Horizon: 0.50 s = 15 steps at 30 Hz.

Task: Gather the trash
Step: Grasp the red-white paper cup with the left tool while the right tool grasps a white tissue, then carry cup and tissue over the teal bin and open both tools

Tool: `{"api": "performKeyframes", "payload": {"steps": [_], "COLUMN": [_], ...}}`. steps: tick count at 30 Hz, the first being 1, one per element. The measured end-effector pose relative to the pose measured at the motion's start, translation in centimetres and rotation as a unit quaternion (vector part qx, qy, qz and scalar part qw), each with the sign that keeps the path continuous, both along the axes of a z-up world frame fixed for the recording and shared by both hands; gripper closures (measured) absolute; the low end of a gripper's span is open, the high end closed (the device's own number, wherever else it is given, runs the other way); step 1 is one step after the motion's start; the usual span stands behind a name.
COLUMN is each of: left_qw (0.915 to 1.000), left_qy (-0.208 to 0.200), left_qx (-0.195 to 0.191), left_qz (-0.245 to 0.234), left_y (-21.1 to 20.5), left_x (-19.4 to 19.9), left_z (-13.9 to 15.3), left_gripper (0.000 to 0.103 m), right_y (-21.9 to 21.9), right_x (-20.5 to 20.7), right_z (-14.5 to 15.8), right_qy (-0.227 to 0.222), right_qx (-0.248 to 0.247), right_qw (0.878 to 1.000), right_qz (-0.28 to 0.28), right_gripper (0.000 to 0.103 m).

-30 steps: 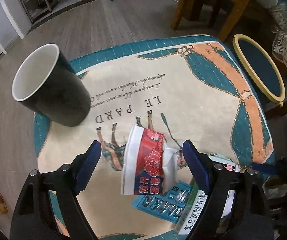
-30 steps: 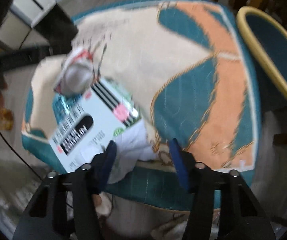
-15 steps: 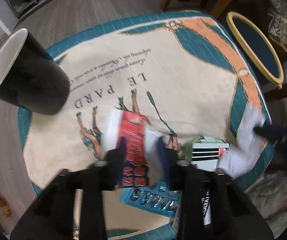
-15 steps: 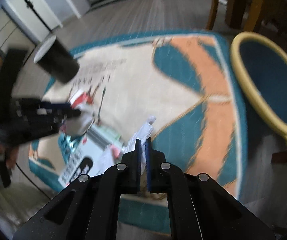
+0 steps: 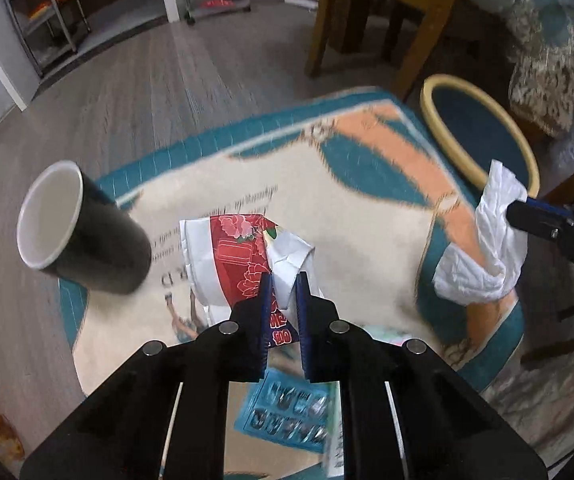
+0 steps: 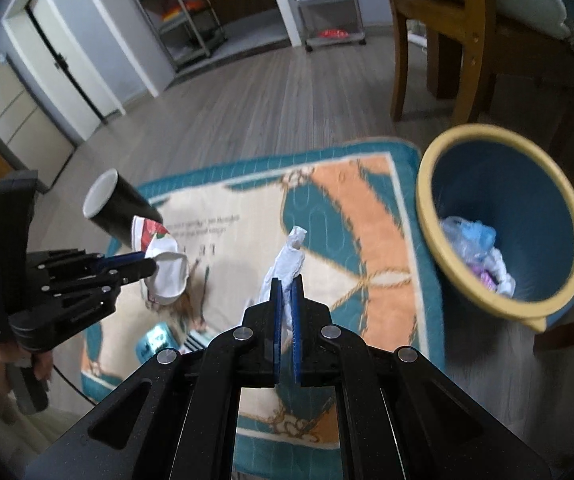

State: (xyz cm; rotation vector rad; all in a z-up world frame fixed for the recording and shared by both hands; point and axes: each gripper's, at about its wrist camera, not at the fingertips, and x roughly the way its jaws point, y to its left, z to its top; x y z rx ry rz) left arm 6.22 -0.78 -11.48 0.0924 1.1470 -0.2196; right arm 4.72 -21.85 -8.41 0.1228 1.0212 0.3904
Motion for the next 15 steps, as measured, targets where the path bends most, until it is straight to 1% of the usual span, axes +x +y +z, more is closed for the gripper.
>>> {"api": "performKeyframes", "payload": {"steps": [4,8,15], "left_qw": [0.9990,0.9971,0.9940], "left_qy": [-0.036,-0.053,-0.077], "left_qx": [-0.028,-0.054,-0.065], "left_qz": [0.000,-0.007,-0.040], "left_y": [-1.3,-2.8,-7.2], "left_x": [1.1,2.2,3.6], "left_z": [2.5,4.2,5.7], "left_gripper": [0.092,0.092,0.092], "right_y": [-1.2,-3.0,-6.2], "right_x": [0.5,0.9,2.1], "right_z": [1.4,1.9,3.0], "right_qy": [-0.031,-0.038,-0.049], "right_qx": [-0.009,-0.003,0.005], "right_qw": [0.999,0.999,0.997], "right_qz": [-0.013,-0.031,-0.058], "right_gripper": [0.097,0.097,0.097]}}
